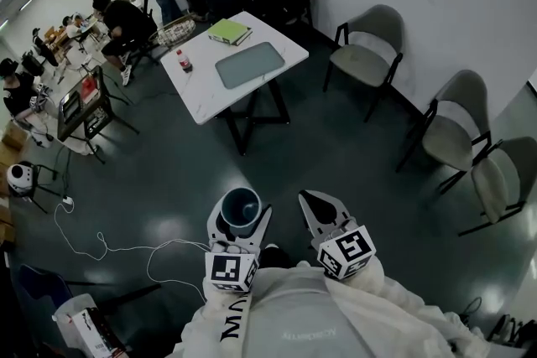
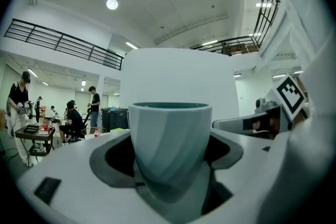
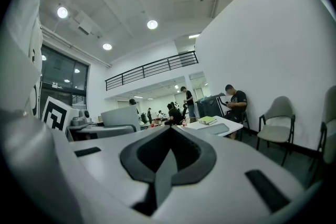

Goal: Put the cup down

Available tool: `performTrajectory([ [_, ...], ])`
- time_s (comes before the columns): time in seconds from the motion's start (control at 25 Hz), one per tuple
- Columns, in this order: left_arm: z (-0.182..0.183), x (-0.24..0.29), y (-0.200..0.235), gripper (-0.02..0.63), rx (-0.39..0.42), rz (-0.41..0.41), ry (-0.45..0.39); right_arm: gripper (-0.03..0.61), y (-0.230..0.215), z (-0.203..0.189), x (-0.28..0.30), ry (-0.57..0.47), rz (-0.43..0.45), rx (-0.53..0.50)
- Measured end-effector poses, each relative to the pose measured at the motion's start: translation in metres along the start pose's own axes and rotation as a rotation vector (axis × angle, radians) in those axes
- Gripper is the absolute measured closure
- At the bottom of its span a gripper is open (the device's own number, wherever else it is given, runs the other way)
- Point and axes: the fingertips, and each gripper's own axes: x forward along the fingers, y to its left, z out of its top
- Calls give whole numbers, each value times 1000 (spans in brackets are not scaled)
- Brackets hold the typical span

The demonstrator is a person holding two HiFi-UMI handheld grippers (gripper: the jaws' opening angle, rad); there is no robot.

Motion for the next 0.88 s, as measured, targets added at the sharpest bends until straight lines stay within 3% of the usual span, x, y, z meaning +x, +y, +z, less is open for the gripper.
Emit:
performTrajectory([
  [0.52, -10, 62, 40, 230, -9, 4, -26, 573, -42, -5, 53, 0, 9, -5],
  [0.88, -32, 144, 103, 230, -2, -7, -12, 574, -88, -12, 157, 39, 2, -15],
])
